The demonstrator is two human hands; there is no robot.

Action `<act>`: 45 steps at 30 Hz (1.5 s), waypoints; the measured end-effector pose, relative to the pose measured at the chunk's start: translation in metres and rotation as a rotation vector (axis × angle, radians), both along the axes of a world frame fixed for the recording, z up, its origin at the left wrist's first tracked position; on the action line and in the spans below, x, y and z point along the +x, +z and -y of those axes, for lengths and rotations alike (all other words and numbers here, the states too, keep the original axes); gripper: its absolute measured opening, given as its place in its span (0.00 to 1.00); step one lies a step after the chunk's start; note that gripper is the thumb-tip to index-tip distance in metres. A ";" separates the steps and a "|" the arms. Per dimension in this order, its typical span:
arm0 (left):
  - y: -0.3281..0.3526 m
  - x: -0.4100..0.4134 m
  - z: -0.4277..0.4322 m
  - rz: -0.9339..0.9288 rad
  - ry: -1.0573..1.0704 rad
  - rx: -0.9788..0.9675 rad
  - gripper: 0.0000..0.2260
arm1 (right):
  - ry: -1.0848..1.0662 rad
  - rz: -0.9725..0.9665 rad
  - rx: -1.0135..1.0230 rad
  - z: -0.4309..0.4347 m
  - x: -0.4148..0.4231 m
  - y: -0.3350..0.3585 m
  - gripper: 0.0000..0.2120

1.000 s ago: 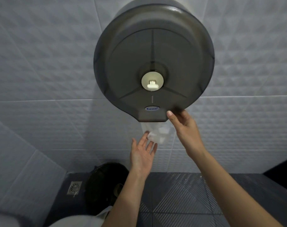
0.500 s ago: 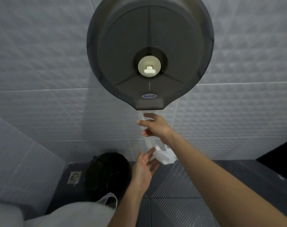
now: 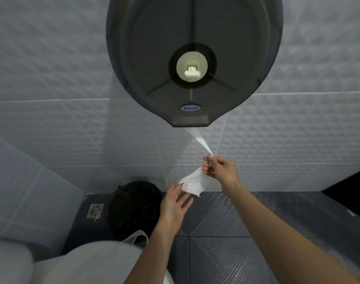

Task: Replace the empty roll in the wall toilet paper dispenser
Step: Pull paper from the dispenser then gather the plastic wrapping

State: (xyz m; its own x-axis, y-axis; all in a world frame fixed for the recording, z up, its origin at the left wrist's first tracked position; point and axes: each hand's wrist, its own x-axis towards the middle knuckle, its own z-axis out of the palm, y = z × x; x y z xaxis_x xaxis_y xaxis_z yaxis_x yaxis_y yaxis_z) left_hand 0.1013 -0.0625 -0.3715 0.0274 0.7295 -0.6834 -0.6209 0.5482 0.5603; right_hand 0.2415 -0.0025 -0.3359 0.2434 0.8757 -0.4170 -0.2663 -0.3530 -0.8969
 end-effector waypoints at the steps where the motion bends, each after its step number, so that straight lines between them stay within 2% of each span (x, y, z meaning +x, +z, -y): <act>1: -0.001 0.000 -0.001 0.004 0.007 -0.005 0.22 | -0.025 -0.012 -0.044 0.002 0.003 -0.006 0.11; 8: -0.008 0.002 -0.003 -0.012 -0.027 -0.036 0.22 | -0.216 -0.130 -0.366 0.008 0.017 -0.038 0.10; 11: -0.009 0.003 -0.003 -0.046 -0.076 -0.037 0.20 | -0.231 -0.163 -0.362 0.011 0.016 -0.040 0.09; 13: -0.009 0.002 -0.002 -0.115 -0.121 -0.011 0.16 | -0.206 -0.157 -0.318 0.014 0.014 -0.040 0.09; 16: -0.011 0.001 -0.004 -0.349 -0.279 0.024 0.11 | -0.196 -0.076 -0.250 0.014 0.011 -0.043 0.07; 19: -0.022 -0.006 -0.001 -0.781 -0.473 0.175 0.12 | -0.184 0.058 -0.187 0.016 0.005 -0.047 0.08; 21: -0.030 -0.017 0.008 -1.040 -0.546 0.271 0.11 | -0.113 0.178 -0.149 0.019 -0.001 -0.047 0.08; 23: -0.030 -0.030 0.019 -1.134 -0.525 0.321 0.10 | 0.028 0.293 -0.127 0.025 -0.009 -0.044 0.10; 25: -0.031 -0.044 0.029 -1.180 -0.498 0.357 0.11 | 0.136 0.363 -0.135 0.034 -0.019 -0.043 0.25; 27: -0.034 -0.063 0.041 -1.232 -0.515 0.378 0.14 | 0.200 0.420 -0.121 0.047 -0.032 -0.040 0.31; 31: -0.042 -0.113 0.078 -1.340 -0.520 0.353 0.19 | 0.299 0.472 -0.078 0.083 -0.069 -0.048 0.25; 34: -0.048 -0.153 0.111 -1.407 -0.530 0.262 0.20 | 0.395 0.534 -0.050 0.115 -0.099 -0.063 0.22; 36: -0.055 -0.185 0.140 -1.499 -0.543 0.158 0.21 | 0.471 0.554 -0.100 0.147 -0.126 -0.080 0.22; 40: -0.075 -0.239 0.187 -1.626 -0.576 -0.033 0.26 | 0.449 0.542 -0.211 0.209 -0.165 -0.107 0.31; 42: -0.083 -0.262 0.201 -1.623 -0.568 -0.105 0.29 | 0.511 0.647 -0.219 0.230 -0.180 -0.107 0.32; 43: -0.085 -0.271 0.205 -1.599 -0.573 -0.120 0.30 | 0.590 0.761 -0.137 0.239 -0.186 -0.103 0.32; 45: -0.090 -0.284 0.218 -1.533 -0.607 -0.114 0.31 | 0.813 1.014 0.188 0.256 -0.198 -0.100 0.34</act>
State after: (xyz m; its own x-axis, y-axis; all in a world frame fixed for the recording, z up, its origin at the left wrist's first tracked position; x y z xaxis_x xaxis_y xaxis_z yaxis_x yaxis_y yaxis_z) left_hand -0.1831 -0.2805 -0.4616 -0.4361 0.8123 -0.3873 0.7439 0.5676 0.3529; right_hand 0.0439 -0.2585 -0.4359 -0.2470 0.9441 -0.2183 0.7792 0.0596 -0.6240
